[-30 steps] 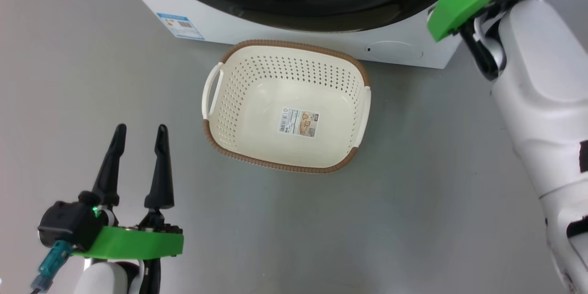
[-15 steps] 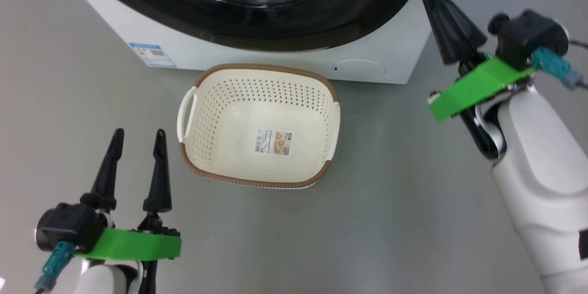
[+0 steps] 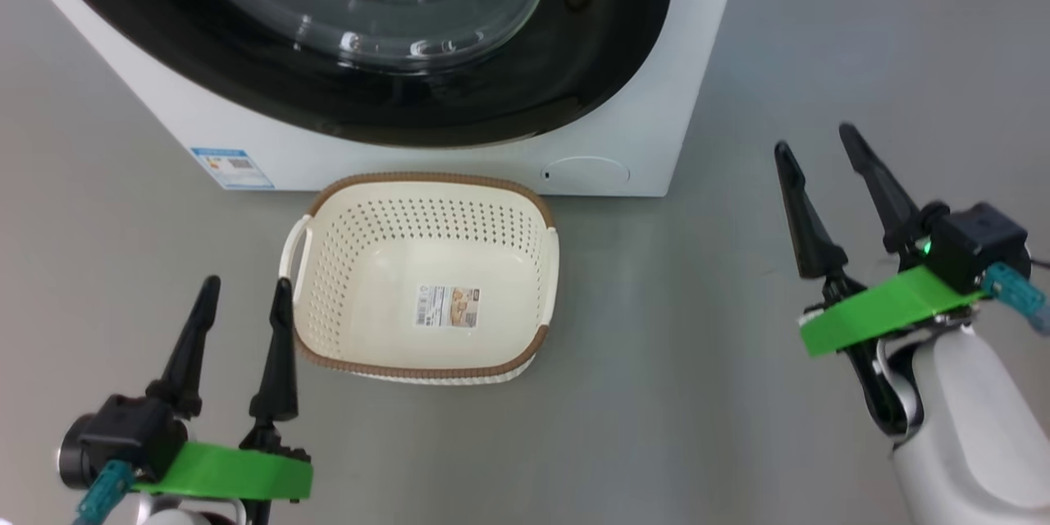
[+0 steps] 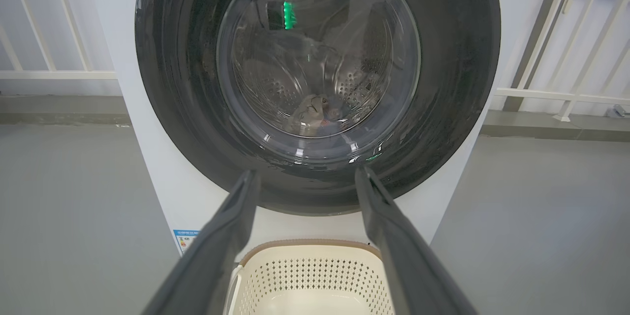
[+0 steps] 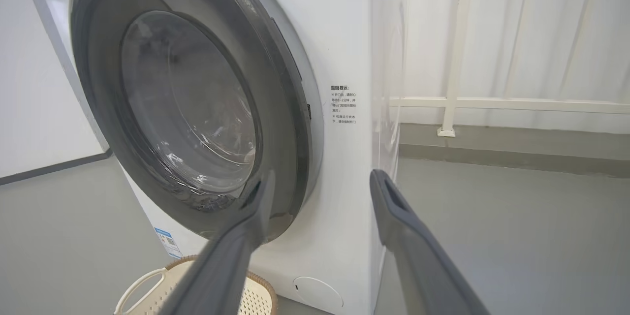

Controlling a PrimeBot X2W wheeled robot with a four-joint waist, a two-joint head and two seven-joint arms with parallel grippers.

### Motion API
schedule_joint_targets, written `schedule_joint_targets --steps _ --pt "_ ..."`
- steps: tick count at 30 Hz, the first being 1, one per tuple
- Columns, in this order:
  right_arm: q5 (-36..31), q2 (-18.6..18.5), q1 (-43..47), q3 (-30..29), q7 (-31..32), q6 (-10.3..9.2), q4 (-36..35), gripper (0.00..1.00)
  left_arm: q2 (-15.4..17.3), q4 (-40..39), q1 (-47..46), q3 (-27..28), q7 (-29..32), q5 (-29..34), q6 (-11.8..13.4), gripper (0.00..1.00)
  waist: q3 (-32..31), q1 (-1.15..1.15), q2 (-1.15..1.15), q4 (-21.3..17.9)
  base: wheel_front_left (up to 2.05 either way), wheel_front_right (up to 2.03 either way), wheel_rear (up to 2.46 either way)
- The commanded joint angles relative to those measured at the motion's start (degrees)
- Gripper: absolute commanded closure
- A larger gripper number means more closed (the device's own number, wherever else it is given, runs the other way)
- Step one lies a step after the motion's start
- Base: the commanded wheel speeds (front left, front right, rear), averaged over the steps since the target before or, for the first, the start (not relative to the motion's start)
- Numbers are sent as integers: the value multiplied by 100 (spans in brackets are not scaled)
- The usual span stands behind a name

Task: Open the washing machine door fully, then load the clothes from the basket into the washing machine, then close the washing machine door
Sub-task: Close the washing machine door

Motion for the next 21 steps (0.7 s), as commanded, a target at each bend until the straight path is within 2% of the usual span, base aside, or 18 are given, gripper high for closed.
schedule_joint_targets --steps 1,10,21 --pt "-87 69 134 70 -25 -15 -174 0 147 -86 25 189 -47 -8 -15 0 -169 0 0 -128 0 0 0" --pt "-264 273 1040 -424 137 -15 -435 0 242 43 328 104 -47 -94 -16 0 -642 0 0 -319 0 0 0" --pt "-486 474 1992 -787 503 -15 -1151 0 345 44 657 17 17 -186 -15 0 -1031 0 0 -489 0 0 0"
